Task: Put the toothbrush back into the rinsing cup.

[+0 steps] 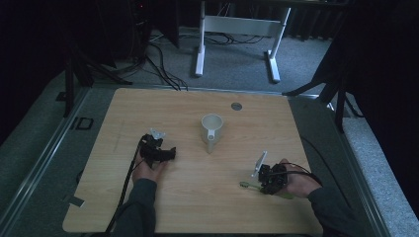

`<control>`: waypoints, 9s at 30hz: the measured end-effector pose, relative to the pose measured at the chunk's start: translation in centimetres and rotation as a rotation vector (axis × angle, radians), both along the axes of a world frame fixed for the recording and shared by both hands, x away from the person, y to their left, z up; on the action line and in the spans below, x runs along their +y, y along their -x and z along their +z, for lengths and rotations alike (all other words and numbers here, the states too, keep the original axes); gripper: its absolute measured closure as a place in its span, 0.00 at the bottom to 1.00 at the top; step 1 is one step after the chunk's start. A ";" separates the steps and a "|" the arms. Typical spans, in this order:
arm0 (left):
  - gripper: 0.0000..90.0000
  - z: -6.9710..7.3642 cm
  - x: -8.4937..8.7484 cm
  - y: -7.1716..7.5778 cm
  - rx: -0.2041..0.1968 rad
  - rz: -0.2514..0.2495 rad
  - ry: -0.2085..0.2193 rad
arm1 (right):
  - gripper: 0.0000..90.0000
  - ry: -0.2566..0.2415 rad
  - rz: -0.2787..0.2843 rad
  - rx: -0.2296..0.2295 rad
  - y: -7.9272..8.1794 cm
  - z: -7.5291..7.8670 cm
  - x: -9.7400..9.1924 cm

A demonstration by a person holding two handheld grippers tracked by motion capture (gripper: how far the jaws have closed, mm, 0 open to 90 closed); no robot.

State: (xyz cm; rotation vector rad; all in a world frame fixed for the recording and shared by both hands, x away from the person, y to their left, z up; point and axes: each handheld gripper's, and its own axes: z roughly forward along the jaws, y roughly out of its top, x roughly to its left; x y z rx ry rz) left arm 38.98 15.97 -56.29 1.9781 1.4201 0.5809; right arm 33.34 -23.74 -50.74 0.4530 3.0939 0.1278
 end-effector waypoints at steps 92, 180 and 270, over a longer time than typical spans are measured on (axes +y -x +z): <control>0.16 0.0 0.0 0.0 0.000 -0.001 0.000 | 0.87 -0.521 -0.164 -0.175 -2.3 6.6 -2.4; 0.16 0.0 0.0 0.0 0.000 0.000 0.000 | 0.87 -1.016 -0.247 -0.327 -4.0 11.0 2.6; 0.16 0.0 0.0 0.0 0.000 0.000 0.001 | 0.87 -1.233 -0.310 -0.430 -6.8 10.9 7.4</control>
